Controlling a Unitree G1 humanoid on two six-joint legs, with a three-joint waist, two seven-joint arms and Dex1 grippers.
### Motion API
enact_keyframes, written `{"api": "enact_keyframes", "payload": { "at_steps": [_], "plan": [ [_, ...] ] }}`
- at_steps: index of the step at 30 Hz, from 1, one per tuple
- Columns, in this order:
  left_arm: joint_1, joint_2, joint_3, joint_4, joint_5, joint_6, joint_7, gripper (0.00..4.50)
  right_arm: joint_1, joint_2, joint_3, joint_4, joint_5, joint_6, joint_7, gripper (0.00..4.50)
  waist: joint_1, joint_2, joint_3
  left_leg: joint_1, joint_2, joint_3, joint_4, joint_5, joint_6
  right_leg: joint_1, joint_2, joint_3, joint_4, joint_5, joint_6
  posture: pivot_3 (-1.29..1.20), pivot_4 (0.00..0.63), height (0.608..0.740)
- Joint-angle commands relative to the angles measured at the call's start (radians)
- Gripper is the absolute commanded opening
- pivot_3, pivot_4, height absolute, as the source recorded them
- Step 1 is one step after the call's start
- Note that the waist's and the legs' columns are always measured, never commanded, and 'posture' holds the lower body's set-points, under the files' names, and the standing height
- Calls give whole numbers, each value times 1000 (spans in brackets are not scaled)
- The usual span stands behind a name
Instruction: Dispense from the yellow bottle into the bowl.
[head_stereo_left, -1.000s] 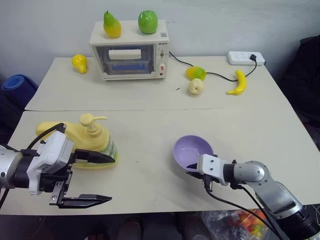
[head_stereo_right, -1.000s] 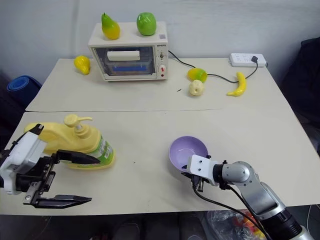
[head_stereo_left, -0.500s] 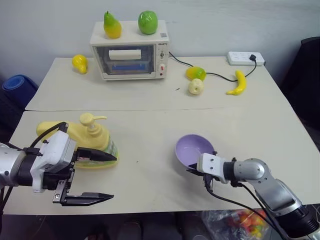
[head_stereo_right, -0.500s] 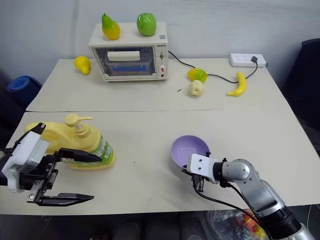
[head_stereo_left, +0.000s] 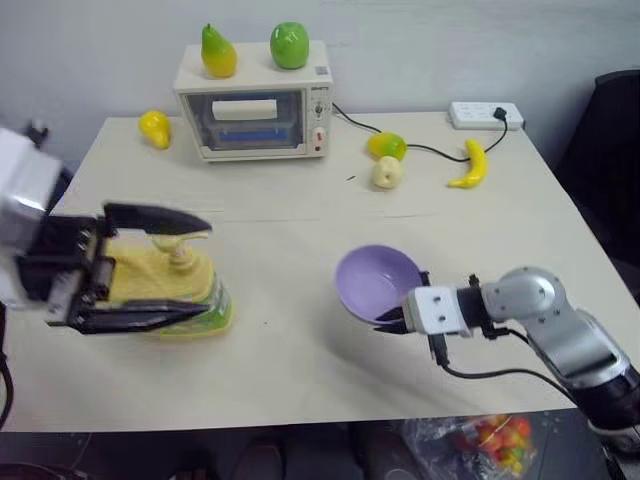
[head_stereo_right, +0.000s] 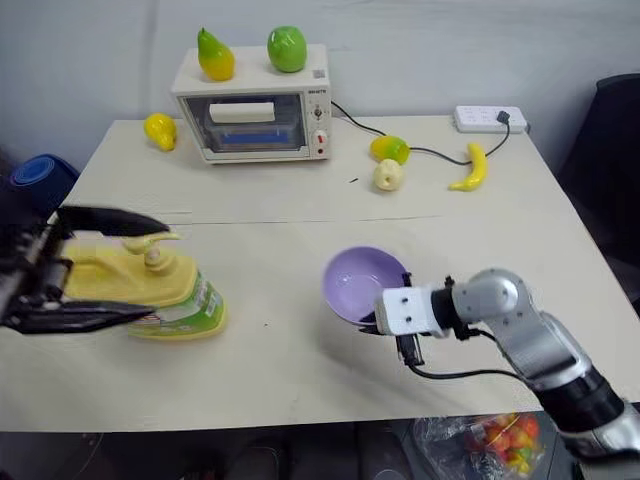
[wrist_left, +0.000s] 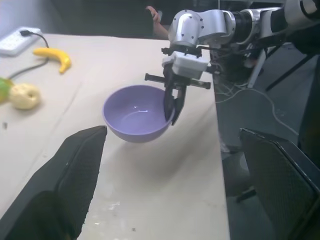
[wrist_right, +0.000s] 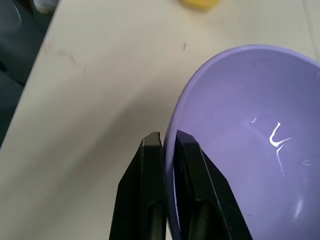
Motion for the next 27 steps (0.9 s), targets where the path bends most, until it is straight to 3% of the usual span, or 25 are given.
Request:
{"api": "enact_keyframes", "payload": {
  "at_steps": [1, 5, 11, 20, 24, 27],
  "plan": [
    [-27, 62, 5, 90, 66, -33, -77, 4500, -130, 31, 15, -14, 81, 84, 77, 50, -4, 0, 0, -1, 0, 0, 0, 0, 0, 0, 0, 0, 0, 0, 0, 0, 150, 740],
    [-45, 112, -32, 217, 175, -98, -156, 4500, -298, 103, 47, 21, 153, 191, 139, 50, -15, 1, 1, -2, 0, 0, -1, 1, -1, -3, 0, 0, 0, 0, 0, 0, 150, 740],
    [-98, 155, -75, 376, 272, -164, -244, 4500, -485, 236, 141, 131, 133, 189, 206, 50, -16, 1, 1, -4, 1, 1, -3, 0, -1, -7, 0, -5, 1, -1, -2, 0, 150, 740],
    [-143, 153, -110, 436, 329, -194, -291, 4500, -592, 398, 282, 354, -25, 33, 209, 50, -17, 1, 1, -6, -3, 4, -2, 0, -2, -12, -14, -25, 8, -1, -3, 0, 150, 740],
    [-122, 137, -98, 399, 339, -191, -289, 4500, -635, 452, 294, 407, -86, 87, 155, 50, -16, 1, 0, -9, -4, 6, -2, 2, -5, -15, -17, -28, 10, -1, -3, 0, 150, 740],
    [-109, 126, -93, 378, 345, -192, -284, 4500, -644, 471, 295, 363, -101, 185, 118, 50, -16, 0, 0, -19, -4, 5, 2, 3, -7, -28, -18, -31, 14, 0, -4, 0, 150, 740]
  ]
}}
